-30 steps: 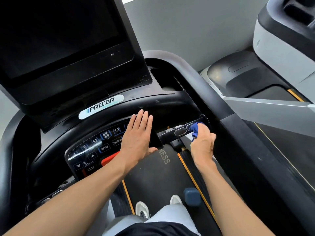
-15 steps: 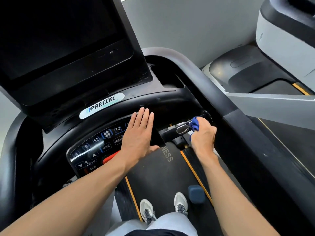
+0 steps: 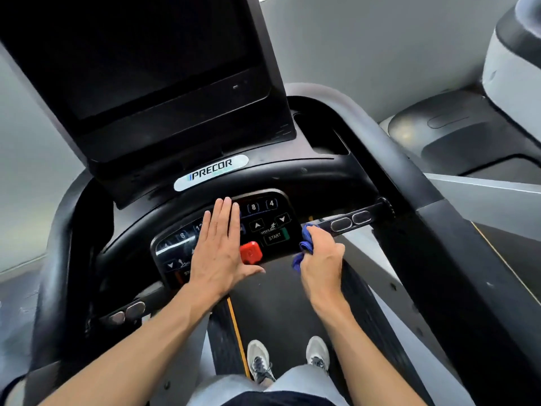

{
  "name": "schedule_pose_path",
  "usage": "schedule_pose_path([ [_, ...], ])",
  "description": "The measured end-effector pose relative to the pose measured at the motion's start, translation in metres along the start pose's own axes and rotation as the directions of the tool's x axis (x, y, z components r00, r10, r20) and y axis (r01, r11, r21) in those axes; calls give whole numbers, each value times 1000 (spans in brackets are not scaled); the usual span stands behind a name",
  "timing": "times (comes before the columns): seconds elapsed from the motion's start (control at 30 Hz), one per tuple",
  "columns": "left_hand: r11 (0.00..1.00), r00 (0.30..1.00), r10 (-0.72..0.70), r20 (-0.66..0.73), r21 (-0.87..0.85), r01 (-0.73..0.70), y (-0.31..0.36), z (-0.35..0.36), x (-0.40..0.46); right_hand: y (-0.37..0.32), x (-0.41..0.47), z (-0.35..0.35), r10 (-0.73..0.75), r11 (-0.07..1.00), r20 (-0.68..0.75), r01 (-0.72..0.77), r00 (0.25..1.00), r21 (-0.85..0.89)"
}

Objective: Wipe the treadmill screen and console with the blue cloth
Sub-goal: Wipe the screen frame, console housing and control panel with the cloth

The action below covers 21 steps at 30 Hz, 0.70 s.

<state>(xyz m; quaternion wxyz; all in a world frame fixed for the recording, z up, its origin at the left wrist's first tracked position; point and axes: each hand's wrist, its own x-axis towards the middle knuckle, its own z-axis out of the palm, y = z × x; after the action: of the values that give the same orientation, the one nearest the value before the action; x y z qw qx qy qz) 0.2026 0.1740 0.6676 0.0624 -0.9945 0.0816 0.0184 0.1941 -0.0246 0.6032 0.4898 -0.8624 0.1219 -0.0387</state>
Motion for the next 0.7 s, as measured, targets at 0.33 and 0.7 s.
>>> schedule_pose_path([
  [0.33, 976, 974, -219, -63, -35, 217, -57, 17, -71, -26, -22, 10, -563, 818, 145, 574, 814, -48],
  [0.7, 962, 946, -245, -211, -174, 211, -61, 50, -102, -59, -4, 45, -736, 429, 460, 868, 497, -252],
])
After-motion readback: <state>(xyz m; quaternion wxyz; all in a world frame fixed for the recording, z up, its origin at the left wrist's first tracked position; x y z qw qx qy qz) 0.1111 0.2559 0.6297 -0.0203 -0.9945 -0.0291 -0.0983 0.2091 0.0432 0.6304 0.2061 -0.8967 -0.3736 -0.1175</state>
